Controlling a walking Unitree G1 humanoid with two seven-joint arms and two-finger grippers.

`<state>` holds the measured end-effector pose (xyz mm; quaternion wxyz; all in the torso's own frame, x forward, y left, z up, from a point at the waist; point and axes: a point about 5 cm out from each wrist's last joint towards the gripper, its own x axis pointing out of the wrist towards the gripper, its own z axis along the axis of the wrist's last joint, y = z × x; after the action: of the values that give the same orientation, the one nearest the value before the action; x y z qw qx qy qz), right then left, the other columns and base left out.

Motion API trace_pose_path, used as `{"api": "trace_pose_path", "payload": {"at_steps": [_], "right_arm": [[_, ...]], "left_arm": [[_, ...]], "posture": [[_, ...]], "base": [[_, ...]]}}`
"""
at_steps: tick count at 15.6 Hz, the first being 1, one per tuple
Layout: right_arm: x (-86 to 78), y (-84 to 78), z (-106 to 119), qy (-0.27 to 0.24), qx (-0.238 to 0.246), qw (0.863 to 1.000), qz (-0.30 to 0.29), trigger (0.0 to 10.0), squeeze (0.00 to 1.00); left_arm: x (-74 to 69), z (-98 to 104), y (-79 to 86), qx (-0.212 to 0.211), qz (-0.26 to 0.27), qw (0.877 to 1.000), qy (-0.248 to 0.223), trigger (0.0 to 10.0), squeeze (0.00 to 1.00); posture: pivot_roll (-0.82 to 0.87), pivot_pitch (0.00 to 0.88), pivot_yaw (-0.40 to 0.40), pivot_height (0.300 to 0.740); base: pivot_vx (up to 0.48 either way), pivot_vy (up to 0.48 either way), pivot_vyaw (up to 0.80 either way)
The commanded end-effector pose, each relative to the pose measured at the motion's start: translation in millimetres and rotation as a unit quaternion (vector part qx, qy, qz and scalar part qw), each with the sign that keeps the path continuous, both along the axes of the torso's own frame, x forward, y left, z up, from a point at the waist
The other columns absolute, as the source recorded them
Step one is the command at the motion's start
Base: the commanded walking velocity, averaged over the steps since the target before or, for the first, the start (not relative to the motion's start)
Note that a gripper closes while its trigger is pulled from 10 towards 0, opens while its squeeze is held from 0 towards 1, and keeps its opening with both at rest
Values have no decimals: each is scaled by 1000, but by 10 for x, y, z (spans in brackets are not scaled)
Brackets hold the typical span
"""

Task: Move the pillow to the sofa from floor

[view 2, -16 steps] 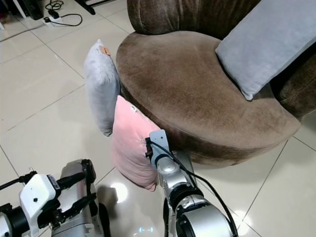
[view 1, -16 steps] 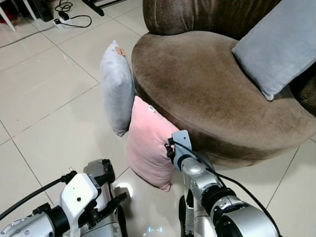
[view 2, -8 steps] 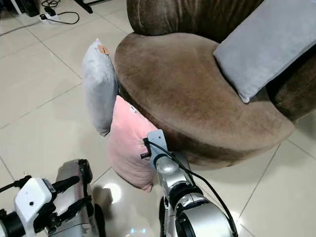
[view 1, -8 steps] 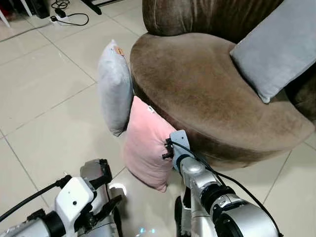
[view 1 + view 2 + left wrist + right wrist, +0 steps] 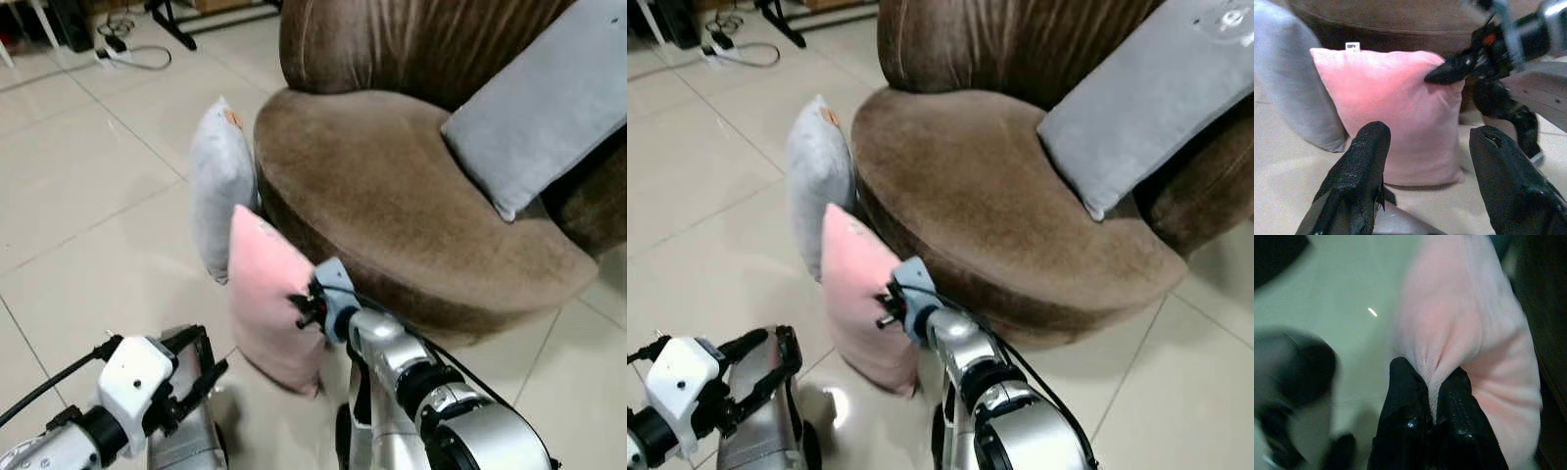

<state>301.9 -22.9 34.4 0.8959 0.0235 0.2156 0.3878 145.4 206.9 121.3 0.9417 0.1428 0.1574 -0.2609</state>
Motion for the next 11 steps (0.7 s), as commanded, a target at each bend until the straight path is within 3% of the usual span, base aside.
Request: {"api": "trace_pose_path", "payload": {"at_steps": [1,2,3,5,7,8,9,10,11], "right_arm": [[75,268,347,-37,104,994,17,0,0],[138,216,442,-45,127,991,-2,0,0],[263,33,721,-73,189,978,-52,0,0],[312,-236,1069,-115,246,956,-106,0,0],[210,-681,1654,-187,310,915,-177,0,0],[187,-768,1800,-206,321,904,-191,0,0],[160,-960,2135,-247,342,881,-215,0,0],[145,-1036,2266,-262,349,872,-222,0,0],[151,-1249,2589,-319,317,861,-237,0,0]], "left_arm": [[108,5,64,10,36,999,-32,10000,0],[160,15,76,7,52,998,-44,10000,0],[275,54,77,-6,90,993,-73,10000,0],[433,117,11,-26,101,989,-103,10000,0],[731,289,-116,-52,97,982,-156,10000,0],[772,333,-130,-58,97,980,-164,10000,0],[860,399,-136,-64,101,977,-179,10000,0],[893,415,-135,-63,102,976,-184,10000,0],[951,443,-142,-63,101,974,-190,10000,0]], "posture": [[26,0,-91,448],[17,0,-86,448],[-2,0,-74,448],[-50,0,-45,448],[-86,0,-27,448],[-88,0,-26,448],[-91,0,-18,448],[-96,0,-15,448],[-112,0,4,448]], "base": [[0,0,0],[0,0,0],[0,0,0],[0,0,0],[0,0,0],[0,0,0],[0,0,0],[0,0,0],[0,0,0]]}}
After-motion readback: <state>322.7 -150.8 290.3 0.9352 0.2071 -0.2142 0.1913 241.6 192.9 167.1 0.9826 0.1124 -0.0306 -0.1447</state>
